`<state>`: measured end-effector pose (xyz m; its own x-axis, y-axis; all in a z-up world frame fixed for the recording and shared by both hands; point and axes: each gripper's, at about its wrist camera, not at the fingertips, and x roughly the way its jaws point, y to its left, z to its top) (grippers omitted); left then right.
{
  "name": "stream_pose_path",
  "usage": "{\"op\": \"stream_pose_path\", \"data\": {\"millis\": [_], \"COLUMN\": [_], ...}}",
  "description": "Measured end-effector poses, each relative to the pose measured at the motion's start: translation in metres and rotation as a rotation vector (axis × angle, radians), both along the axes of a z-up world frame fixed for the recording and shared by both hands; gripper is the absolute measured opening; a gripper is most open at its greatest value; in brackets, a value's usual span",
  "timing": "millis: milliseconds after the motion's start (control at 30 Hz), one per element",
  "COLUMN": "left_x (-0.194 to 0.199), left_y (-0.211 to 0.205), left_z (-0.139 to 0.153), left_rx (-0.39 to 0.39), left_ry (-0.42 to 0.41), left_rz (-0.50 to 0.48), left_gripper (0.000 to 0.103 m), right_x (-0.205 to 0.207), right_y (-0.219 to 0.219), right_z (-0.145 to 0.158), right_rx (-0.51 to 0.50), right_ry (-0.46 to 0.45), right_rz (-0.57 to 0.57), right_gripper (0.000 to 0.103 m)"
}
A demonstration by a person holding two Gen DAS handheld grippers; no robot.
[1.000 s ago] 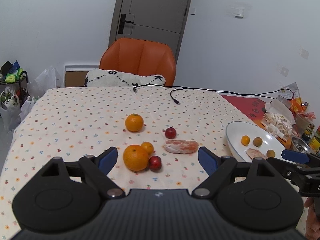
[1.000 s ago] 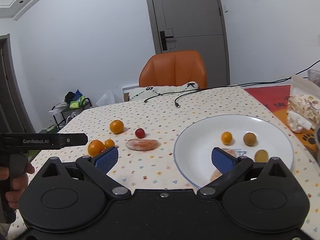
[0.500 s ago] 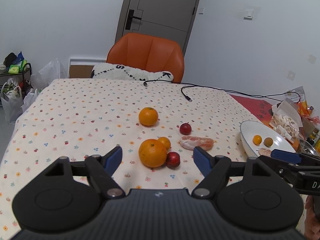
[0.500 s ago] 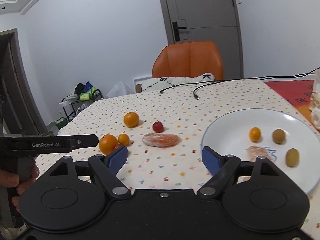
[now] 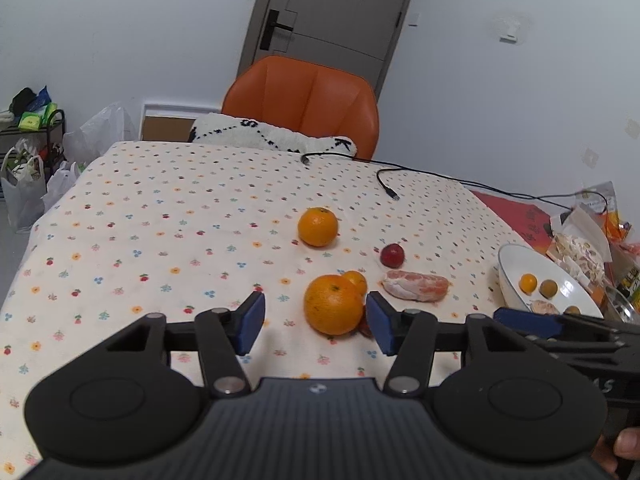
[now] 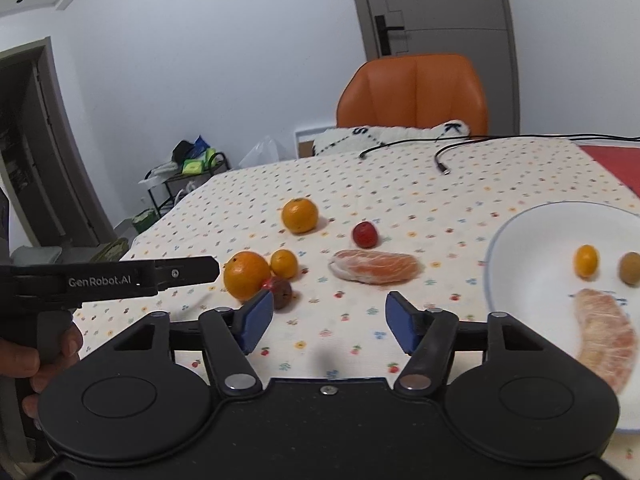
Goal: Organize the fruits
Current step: 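Move both open tools back from the plate toward the fruit cluster, then grasp a dark red plum with the right tool while the left tool grasps an orange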
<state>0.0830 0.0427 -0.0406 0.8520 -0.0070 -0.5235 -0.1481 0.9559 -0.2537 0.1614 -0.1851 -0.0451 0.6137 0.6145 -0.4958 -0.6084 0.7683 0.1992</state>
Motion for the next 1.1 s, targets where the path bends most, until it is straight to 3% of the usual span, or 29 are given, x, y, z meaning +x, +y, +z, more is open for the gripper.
{"op": "stream_pose_path", "data": {"millis": [300, 600, 767, 833, 1100], "left_x": [0.005, 0.012, 0.016, 0.019, 0.033], "left_y": [0.008, 0.014, 0.013, 0.012, 0.003], "left_z": [-0.001, -0.006, -0.007, -0.008, -0.016], "left_rx": [-0.023, -0.05, -0.068, -0.076, -0.062], "left_ry": [0.003, 0.001, -0.002, -0.004, 0.016], "left_rz": [-0.022, -0.037, -0.068, -0.083, -0.103], "left_gripper": [0.055, 0.055, 0.055, 0.055, 0.055], "right_x": [0.009, 0.017, 0.023, 0.024, 0.025], "right_y": [0.028, 0.046, 0.054, 0.055, 0.044], "right_z": [-0.009, -0.011, -0.016, -0.017, -0.017], "right_rx": [-0.023, -0.033, -0.034, -0.034, -0.029], "right_ry": [0.032, 0.044, 0.054, 0.05, 0.043], "right_rz": [0.046, 0.084, 0.101, 0.12, 0.104], "right_gripper": [0.05, 0.049, 0.038, 0.022, 0.022]}}
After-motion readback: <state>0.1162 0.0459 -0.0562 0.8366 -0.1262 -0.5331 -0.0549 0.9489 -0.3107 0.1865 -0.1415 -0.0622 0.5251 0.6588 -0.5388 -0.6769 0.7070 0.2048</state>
